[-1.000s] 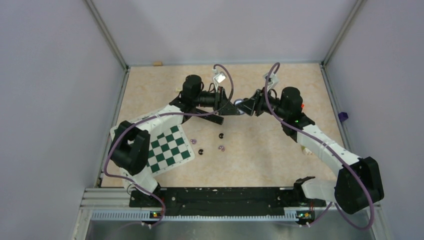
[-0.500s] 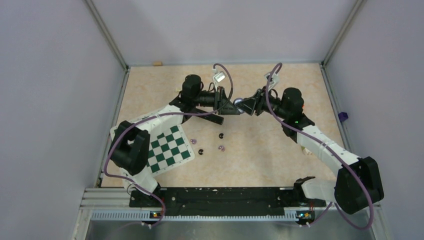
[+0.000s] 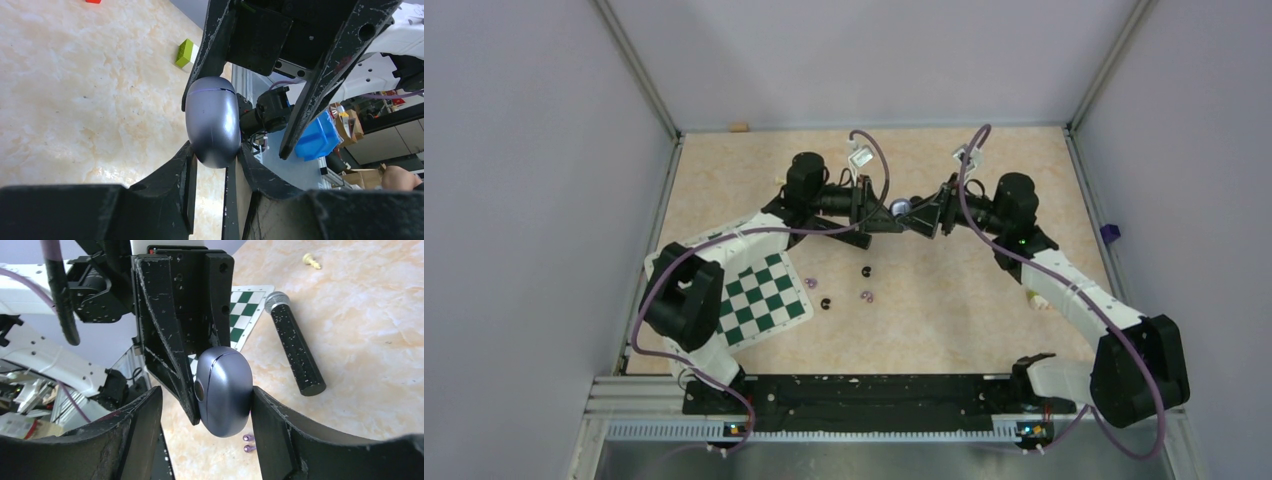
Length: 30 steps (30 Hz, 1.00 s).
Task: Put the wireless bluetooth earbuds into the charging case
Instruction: Pass from the right arm to the left, then pass from the left arm to the right
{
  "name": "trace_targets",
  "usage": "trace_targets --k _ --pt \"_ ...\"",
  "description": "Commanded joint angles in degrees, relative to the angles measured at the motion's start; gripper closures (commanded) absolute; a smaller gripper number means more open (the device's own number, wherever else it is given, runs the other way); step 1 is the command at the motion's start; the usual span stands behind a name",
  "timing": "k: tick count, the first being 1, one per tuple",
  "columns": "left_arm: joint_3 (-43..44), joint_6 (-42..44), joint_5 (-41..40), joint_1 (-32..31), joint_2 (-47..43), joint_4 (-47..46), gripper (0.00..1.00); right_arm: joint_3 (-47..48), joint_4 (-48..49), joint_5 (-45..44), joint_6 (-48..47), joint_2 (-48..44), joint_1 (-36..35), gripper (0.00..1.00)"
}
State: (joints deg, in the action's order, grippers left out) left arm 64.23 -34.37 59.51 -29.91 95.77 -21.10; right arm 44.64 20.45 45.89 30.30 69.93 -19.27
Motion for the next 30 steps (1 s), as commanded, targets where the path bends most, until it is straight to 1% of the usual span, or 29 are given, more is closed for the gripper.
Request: trace_targets --k 1,4,8,10,17,19,20,21,22,23,24,25,26,27,29,30 --pt "-0.97 -0.11 -0.64 0.99 -2.74 -7.01 1.00 0.29 2.58 10.37 1.62 -1.23 1.33 0.36" --pt "-1.78 -1.97 0.79 1.23 -2.87 -10.08 1.00 -0.19 3.39 11.65 1.65 -1.54 1.38 0.37" --pt "-2.80 -3.15 2.22 1.21 -3.28 -12.88 1.00 -0.56 3.95 12.23 1.34 -1.26 1.88 0.46" --pt "-3.16 -3.20 2.60 1.30 -3.42 -13.43 1.00 -0.63 4.35 12.62 1.54 -1.03 2.18 0.52" --pt "-3.80 -3.46 3.28 1.34 -3.40 -14.74 1.00 -1.09 5.88 13.76 2.28 -0.84 2.60 0.80" --pt "-3.85 -2.99 2.84 1.31 -3.48 -14.15 0.98 -0.97 6.05 14.23 2.35 -0.84 2.57 0.85" --pt "-3.75 -2.26 2.66 1.31 -3.42 -13.31 0.93 -0.85 5.74 14.41 2.12 -0.95 2.57 0.89" --pt "-3.34 -1.10 2.35 1.27 -3.49 -11.76 0.84 -0.61 5.15 14.50 1.56 -0.96 2.64 0.90" --pt "-2.94 0.32 1.71 1.33 -3.63 -9.89 0.75 -0.19 4.08 14.59 0.59 -1.13 2.64 0.90" --pt "-2.37 1.74 1.23 1.29 -3.74 -7.62 0.68 0.46 2.48 14.39 -0.68 -1.38 2.60 0.90" --pt "-1.93 3.21 0.80 1.27 -3.93 -5.62 0.64 1.21 0.08 13.93 -2.61 -1.55 2.63 0.90" --pt "-1.40 4.64 0.47 1.32 -4.08 -3.97 0.53 1.97 -2.48 13.29 -4.67 -1.89 2.63 0.90" --pt "-0.68 6.44 0.30 1.42 -4.23 -1.65 0.47 2.67 -5.01 12.14 -6.91 -2.17 2.58 0.90" --pt "0.03 8.43 0.33 1.45 -4.38 0.33 0.44 3.51 -8.08 10.97 -9.36 -2.24 2.57 0.90" --pt "2.09 13.59 0.83 1.58 -4.45 5.87 0.27 5.14 -13.29 9.69 -13.39 -2.14 2.57 0.90" --pt "3.40 16.62 1.10 1.61 -4.45 9.26 0.26 5.62 -15.06 9.04 -14.78 -1.96 2.59 0.89"
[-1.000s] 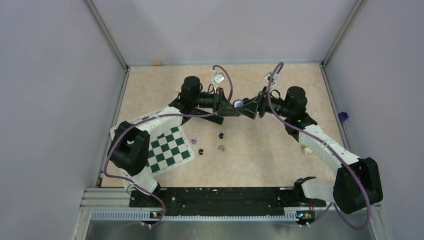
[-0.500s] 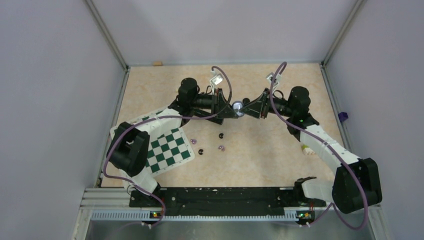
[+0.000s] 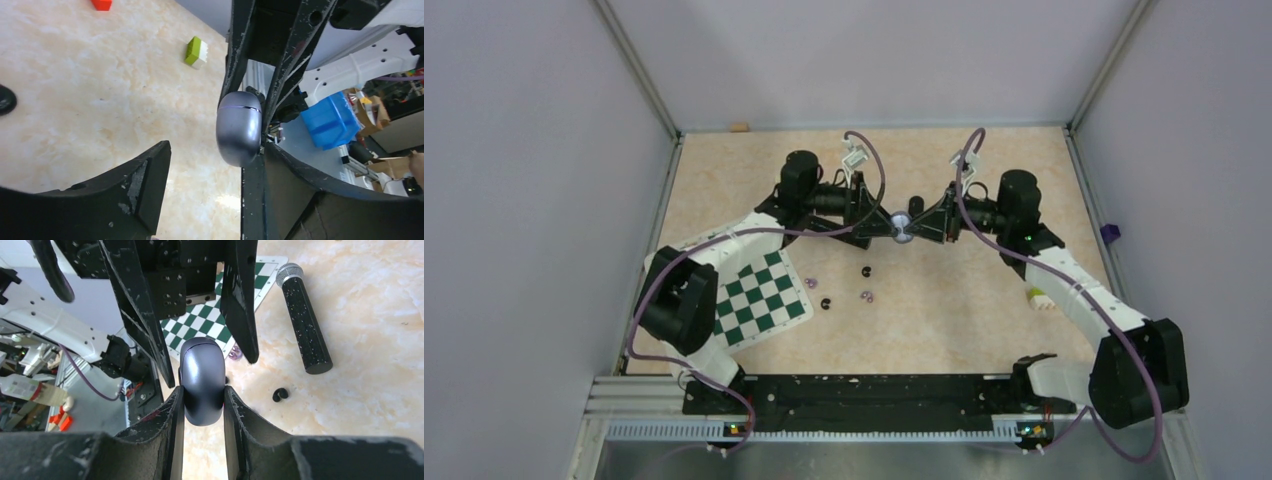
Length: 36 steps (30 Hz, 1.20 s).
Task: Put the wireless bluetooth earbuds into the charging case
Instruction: Pass from the left arm to the right, then pass from the right arm to the left
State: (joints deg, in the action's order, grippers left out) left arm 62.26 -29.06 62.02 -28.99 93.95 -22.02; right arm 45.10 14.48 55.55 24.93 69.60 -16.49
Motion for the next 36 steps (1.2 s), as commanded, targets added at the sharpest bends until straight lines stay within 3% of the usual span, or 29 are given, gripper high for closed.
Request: trace_targets --k 1,18,25,36 --pt "6.55 14.02 -1.42 0.69 -2.70 13.48 0.25 5.65 -10.24 -0.77 -10.34 -1.44 -0.18 0.89" --pt "10.57 24.11 2.16 -2.29 -1.01 26.19 0.25 7.83 -18.02 -3.46 -19.67 0.27 -2.80 0.87" --pt "12.95 28.61 1.75 -5.12 0.64 32.90 0.35 7.73 -18.01 -3.32 -20.16 -0.26 -3.19 0.86" --pt "13.44 30.68 1.59 -5.41 1.13 33.99 0.49 6.86 -17.69 -1.01 -21.71 -2.23 -3.15 0.85"
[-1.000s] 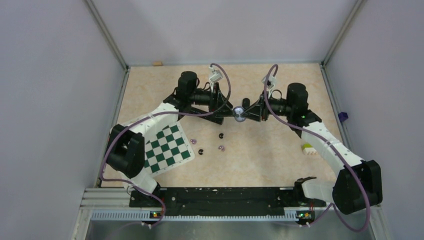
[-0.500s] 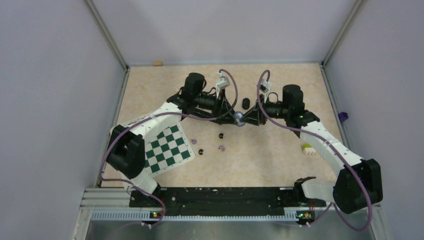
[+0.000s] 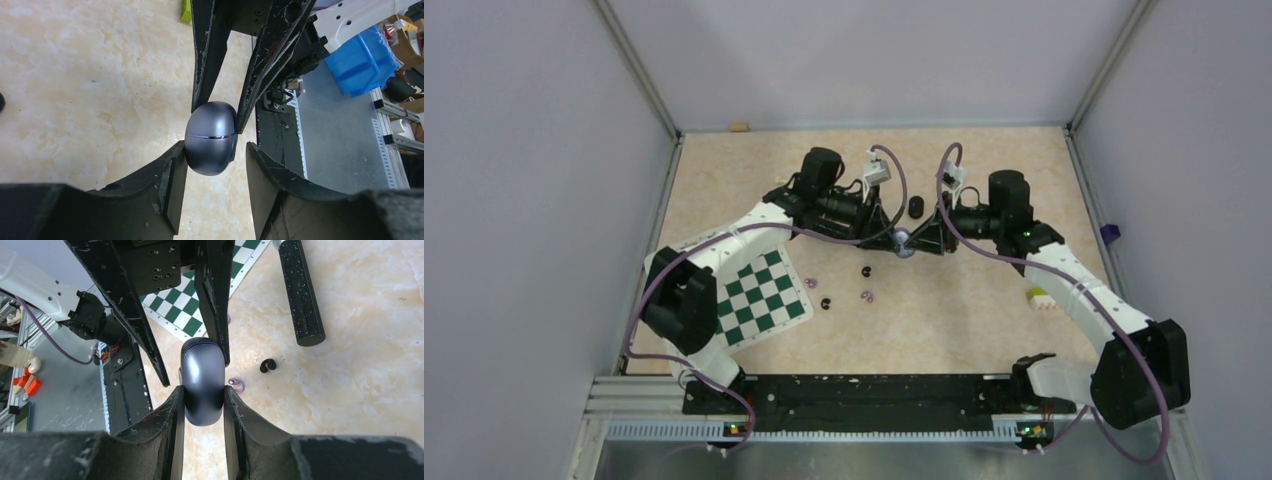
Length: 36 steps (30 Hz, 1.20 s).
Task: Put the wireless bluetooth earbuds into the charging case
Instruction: Pass from the right arm to the left
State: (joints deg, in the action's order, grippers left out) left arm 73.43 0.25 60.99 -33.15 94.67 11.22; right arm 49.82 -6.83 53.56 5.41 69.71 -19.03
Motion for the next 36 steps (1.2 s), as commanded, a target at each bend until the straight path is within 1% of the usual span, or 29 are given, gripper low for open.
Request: trace_targets --k 1,4,7,8,12,16,17,18,19,21,23,25,31,36 --pt "2.28 1.29 2.62 -1.30 0.42 0.73 0.48 1.99 3.69 1.34 -2.35 -2.49 -0.60 0.85" --pt "2.37 1.01 3.08 -1.24 0.56 0.73 0.41 1.86 3.75 1.72 -3.00 -2.77 -0.71 0.85" --pt "2.33 0.36 4.30 -1.35 0.72 0.38 0.42 1.70 3.69 1.54 -3.55 -2.83 -0.74 0.85" --pt "2.36 0.19 4.76 -1.42 0.76 0.21 0.45 1.68 3.65 1.48 -3.76 -2.76 -0.68 0.85" --pt "2.52 -0.06 5.60 -1.62 0.75 0.02 0.61 1.67 3.21 0.89 -4.75 -2.70 -0.84 0.85" --pt "2.50 -1.21 5.79 -1.70 0.71 -0.51 0.71 1.92 2.42 0.77 -5.11 -2.24 -1.01 0.85" --pt "2.44 -1.47 6.07 -1.65 0.71 -0.74 0.77 1.93 2.35 0.71 -5.06 -10.61 -1.00 0.85" --pt "2.38 -1.82 6.27 -1.66 0.64 -1.07 0.83 1.94 2.30 0.61 -5.10 -3.05 -1.01 0.84" --pt "2.31 -2.18 6.35 -1.68 0.65 -1.33 0.91 1.97 2.24 0.37 -5.07 -2.16 -0.97 0.82" --pt "2.05 -2.46 6.62 -1.69 0.54 -1.75 1.00 1.96 2.07 -0.58 -6.96 -2.06 -1.01 0.75" --pt "1.62 -2.61 7.24 -1.58 0.26 -2.11 1.00 2.03 1.75 -1.91 -7.81 -2.21 -0.97 0.67" --pt "1.22 -2.56 8.04 -1.63 -0.10 -2.46 1.00 2.05 1.40 -3.64 -9.23 -2.61 -0.93 0.62" --pt "0.46 -2.40 9.01 -1.53 -0.76 -2.92 1.00 1.94 1.38 -7.74 -10.74 -3.75 0.59 0.52" --pt "0.25 -2.32 9.48 -1.49 -1.07 -2.99 1.00 1.84 1.92 -9.90 -10.86 -4.33 1.89 0.49"
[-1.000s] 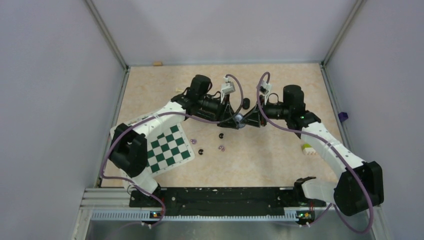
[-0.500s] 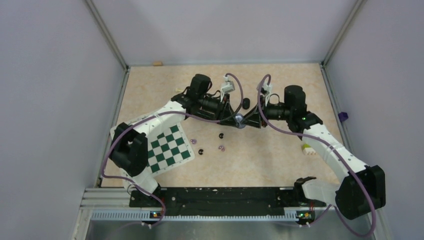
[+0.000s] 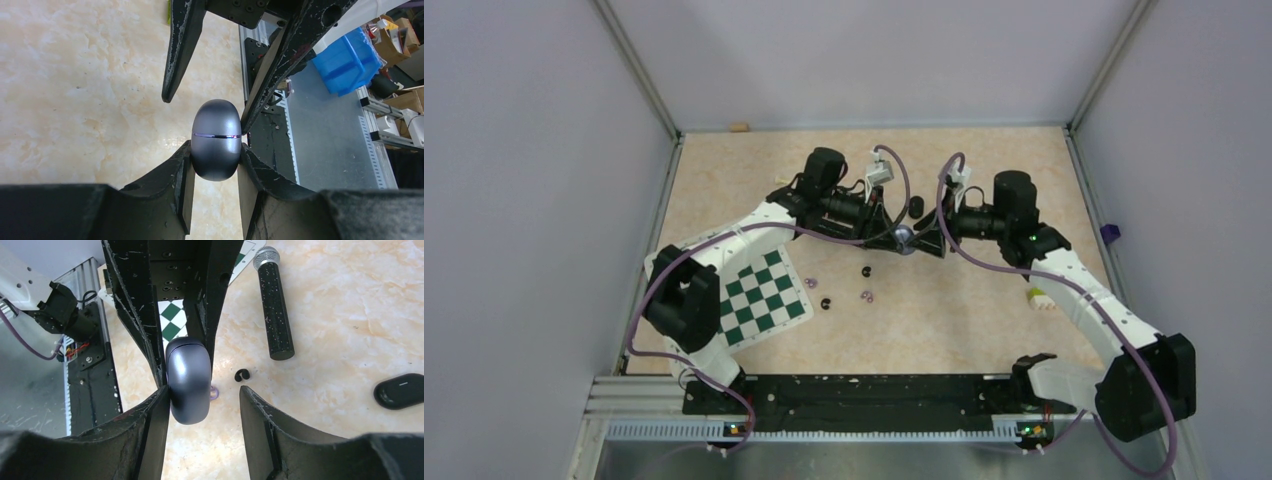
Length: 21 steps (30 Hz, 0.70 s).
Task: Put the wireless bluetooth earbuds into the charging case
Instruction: Pass from the right arm to the left, then open the charging case.
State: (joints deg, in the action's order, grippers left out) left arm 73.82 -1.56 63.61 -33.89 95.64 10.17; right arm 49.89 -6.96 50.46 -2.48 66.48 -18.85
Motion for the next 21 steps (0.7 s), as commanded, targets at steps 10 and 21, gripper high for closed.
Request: trace_targets --k 10,21 --pt "-0.09 0.24 7.30 -0.63 -2.31 -1.39 1.00 1.77 2.34 -9.24 -3.06 -2.40 3.74 0.47" --pt "0.37 -0.05 7.09 0.93 -2.94 -1.54 1.00 4.08 0.22 -7.64 -2.79 -5.10 4.47 0.24"
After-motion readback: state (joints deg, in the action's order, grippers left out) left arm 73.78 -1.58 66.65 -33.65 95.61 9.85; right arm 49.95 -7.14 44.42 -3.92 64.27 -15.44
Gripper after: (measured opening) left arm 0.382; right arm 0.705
